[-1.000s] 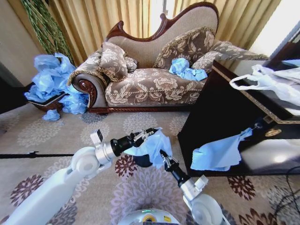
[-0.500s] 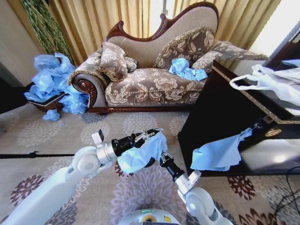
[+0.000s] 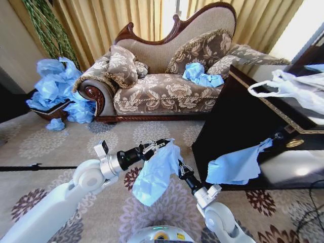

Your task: Place a garbage bag over the trash bin.

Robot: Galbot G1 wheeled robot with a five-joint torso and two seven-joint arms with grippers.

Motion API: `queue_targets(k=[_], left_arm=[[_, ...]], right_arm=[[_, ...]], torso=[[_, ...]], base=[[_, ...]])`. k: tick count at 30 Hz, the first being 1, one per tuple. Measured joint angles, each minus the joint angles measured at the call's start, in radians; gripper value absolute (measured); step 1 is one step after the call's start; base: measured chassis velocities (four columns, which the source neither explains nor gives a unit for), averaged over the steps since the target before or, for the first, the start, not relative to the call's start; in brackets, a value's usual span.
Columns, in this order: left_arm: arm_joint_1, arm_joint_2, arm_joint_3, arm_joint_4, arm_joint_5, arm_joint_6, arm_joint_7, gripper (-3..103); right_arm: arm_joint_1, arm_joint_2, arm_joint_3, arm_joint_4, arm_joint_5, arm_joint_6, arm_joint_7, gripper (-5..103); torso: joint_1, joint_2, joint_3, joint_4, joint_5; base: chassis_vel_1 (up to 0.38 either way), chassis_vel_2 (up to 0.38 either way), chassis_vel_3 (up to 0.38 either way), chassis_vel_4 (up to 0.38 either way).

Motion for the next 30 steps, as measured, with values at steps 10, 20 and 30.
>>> queue_targets(k=[10,20,30], left_arm=[[-0.009,-0.009,-0.017,0.041,-0.002,-0.012,0.003,0],[-0.036,-0.048,-0.042,0.137,-0.016,-0.029,0.035,0],[-0.035,-0.052,-0.039,0.152,-0.019,-0.034,0.05,0]], right_arm=[[0.002,0.01,0.043,0.006,-0.007,0.025,0.049,44],[0.014,0.041,0.06,-0.005,0.012,0.026,0.069,83],[0.054,0.048,0.057,-0.01,0.013,0.011,0.077,100]], torso=[[0.0,0.0,0.0,0.0001,0.0],[0.0,0.0,0.0,0.0,-0.0002],[0.0,0.0,0.0,0.0,0.0]], base=[[0.0,0.0,0.0,0.0],[0.0,0.0,0.0,0.0],[0.0,0.0,0.0,0.0]])
